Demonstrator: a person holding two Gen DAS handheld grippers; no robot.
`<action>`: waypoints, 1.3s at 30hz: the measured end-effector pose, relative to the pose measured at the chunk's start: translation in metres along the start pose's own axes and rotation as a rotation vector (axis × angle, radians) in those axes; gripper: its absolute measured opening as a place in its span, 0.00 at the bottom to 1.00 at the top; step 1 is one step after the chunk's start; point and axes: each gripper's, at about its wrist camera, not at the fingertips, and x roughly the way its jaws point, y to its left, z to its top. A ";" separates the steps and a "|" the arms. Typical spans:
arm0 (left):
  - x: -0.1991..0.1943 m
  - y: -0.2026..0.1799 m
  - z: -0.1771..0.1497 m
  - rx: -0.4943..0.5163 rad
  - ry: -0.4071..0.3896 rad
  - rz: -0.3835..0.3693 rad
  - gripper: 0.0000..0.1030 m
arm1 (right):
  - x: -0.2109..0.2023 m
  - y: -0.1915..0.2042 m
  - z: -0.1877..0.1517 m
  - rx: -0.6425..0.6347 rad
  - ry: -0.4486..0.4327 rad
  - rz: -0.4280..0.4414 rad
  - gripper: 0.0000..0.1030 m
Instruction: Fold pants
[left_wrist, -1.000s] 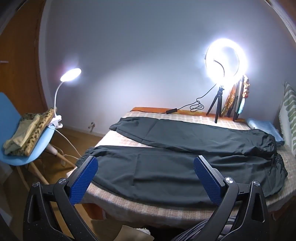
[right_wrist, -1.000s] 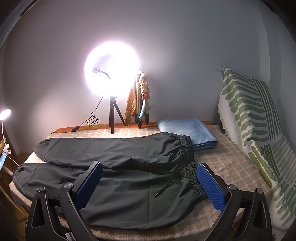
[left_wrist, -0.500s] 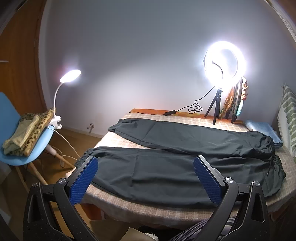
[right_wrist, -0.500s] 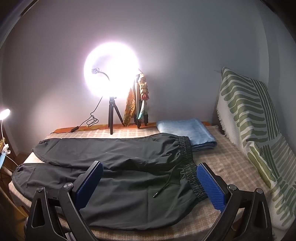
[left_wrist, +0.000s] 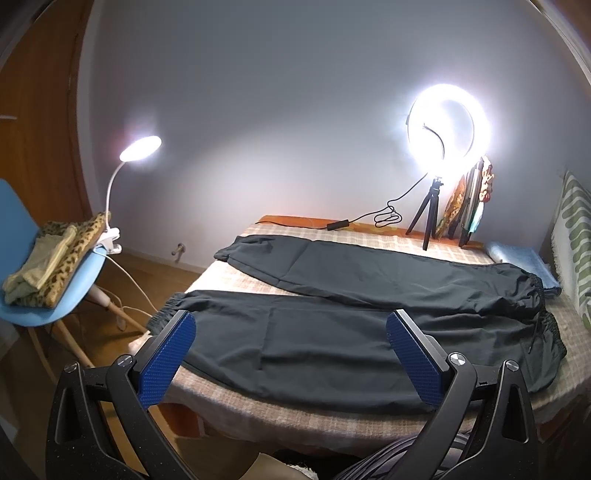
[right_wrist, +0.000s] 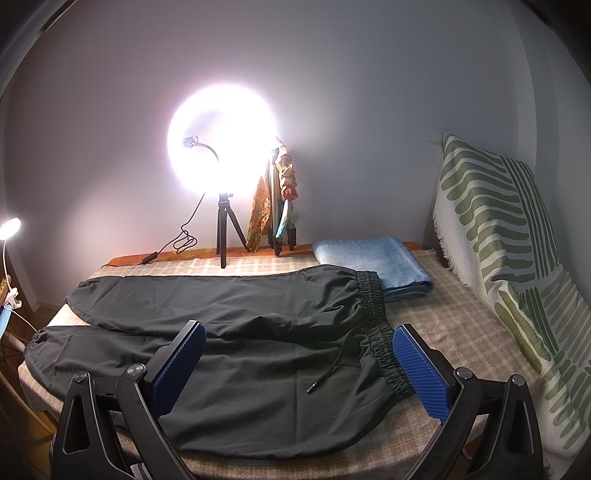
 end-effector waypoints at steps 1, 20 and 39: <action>0.000 0.000 0.000 0.000 0.001 -0.001 1.00 | 0.000 0.000 0.000 0.001 0.001 0.002 1.00; -0.001 -0.001 0.019 0.020 -0.014 0.047 1.00 | 0.005 -0.009 0.014 0.011 0.019 0.001 0.99; 0.038 -0.012 0.030 0.021 0.042 -0.008 1.00 | 0.036 -0.012 0.029 -0.003 0.047 0.045 0.97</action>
